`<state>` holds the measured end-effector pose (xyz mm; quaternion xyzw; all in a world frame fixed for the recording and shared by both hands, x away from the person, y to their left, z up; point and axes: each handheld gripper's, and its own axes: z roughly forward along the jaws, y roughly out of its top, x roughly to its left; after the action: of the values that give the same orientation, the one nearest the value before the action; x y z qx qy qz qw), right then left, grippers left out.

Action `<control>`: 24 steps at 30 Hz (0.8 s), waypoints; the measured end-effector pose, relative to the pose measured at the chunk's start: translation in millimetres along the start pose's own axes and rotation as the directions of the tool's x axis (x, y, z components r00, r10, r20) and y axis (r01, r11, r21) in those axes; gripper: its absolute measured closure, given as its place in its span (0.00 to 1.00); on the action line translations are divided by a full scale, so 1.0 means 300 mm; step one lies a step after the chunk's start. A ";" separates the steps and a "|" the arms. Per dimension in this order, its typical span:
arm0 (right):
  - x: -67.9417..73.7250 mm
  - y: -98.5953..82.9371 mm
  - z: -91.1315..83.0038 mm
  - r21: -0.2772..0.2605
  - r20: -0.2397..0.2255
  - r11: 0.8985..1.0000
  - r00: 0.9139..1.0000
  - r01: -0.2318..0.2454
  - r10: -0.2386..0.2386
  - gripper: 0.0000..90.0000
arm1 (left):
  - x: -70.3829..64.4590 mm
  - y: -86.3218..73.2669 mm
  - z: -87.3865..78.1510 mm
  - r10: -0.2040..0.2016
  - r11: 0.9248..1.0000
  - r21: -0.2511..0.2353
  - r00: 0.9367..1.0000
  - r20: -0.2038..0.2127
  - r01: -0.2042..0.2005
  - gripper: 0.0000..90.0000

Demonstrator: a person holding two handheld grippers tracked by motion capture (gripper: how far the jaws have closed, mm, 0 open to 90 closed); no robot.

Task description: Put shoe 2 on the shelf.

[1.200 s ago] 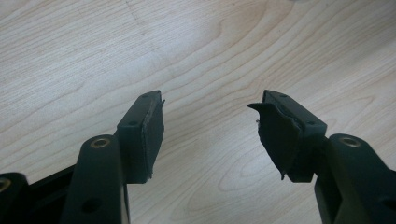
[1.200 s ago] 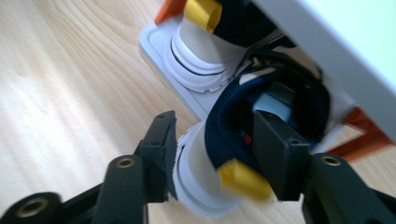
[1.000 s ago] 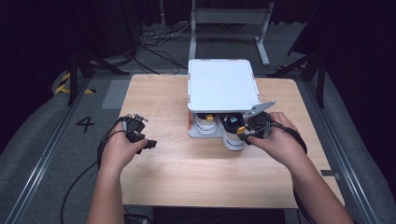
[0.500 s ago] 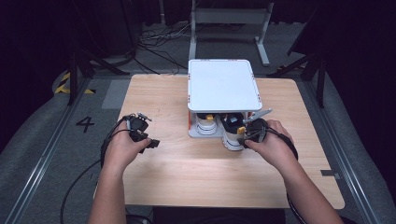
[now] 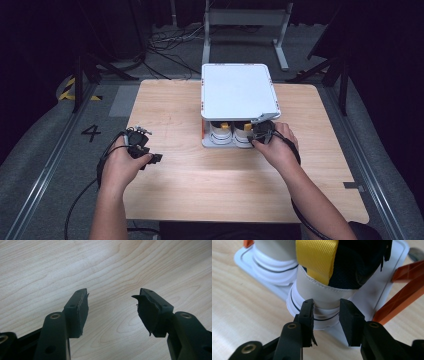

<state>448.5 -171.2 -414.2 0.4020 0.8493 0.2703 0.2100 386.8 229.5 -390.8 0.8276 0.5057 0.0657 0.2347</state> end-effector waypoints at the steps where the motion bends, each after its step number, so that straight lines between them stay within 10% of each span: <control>1: 0.000 -0.002 0.008 0.003 0.010 1.000 1.000 0.007 -0.007 0.77 | 0.000 -0.001 0.001 -0.001 1.000 -0.001 1.000 0.000 0.001 0.47; 12: -0.003 -0.018 0.015 -0.083 0.032 0.996 0.999 0.026 -0.024 0.70 | -0.003 0.017 0.009 0.019 1.000 0.000 1.000 0.013 -0.019 0.47; 24: -0.097 -0.051 -0.240 -0.149 -0.074 0.988 0.997 -0.047 0.036 0.59 | -0.024 0.037 0.018 0.045 0.999 0.002 0.999 0.019 -0.045 0.46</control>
<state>415.5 -223.3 -364.5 0.3926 0.8248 0.3522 0.2038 394.0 217.3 -389.6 0.8397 0.4847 0.0625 0.2369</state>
